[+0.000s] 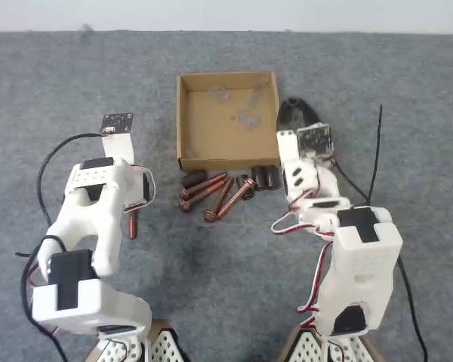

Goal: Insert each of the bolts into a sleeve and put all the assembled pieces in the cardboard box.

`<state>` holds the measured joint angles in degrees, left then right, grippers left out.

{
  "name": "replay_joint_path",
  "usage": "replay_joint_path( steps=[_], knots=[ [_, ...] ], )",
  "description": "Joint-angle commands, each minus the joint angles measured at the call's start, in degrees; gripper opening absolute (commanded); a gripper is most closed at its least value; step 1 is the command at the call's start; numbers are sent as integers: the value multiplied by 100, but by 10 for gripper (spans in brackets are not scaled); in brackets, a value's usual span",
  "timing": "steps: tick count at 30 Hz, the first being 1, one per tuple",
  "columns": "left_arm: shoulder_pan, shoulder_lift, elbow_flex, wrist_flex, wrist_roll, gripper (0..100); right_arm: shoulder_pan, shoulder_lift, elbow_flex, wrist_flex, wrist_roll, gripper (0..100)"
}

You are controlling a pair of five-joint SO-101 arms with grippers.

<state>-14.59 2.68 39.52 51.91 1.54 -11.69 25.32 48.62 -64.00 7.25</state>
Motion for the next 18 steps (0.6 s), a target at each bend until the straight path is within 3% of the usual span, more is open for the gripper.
replay_joint_path(
  steps=[1,4,18],
  knots=[
    [35,-396,-31,-105,-53,9,-268,-901,642,-259,-316,7],
    [35,-396,-31,-105,-53,9,-602,-1429,1380,-277,-747,7],
    [26,-396,-22,-88,-53,9,-1622,-2914,3499,-277,-800,7]
  ],
)
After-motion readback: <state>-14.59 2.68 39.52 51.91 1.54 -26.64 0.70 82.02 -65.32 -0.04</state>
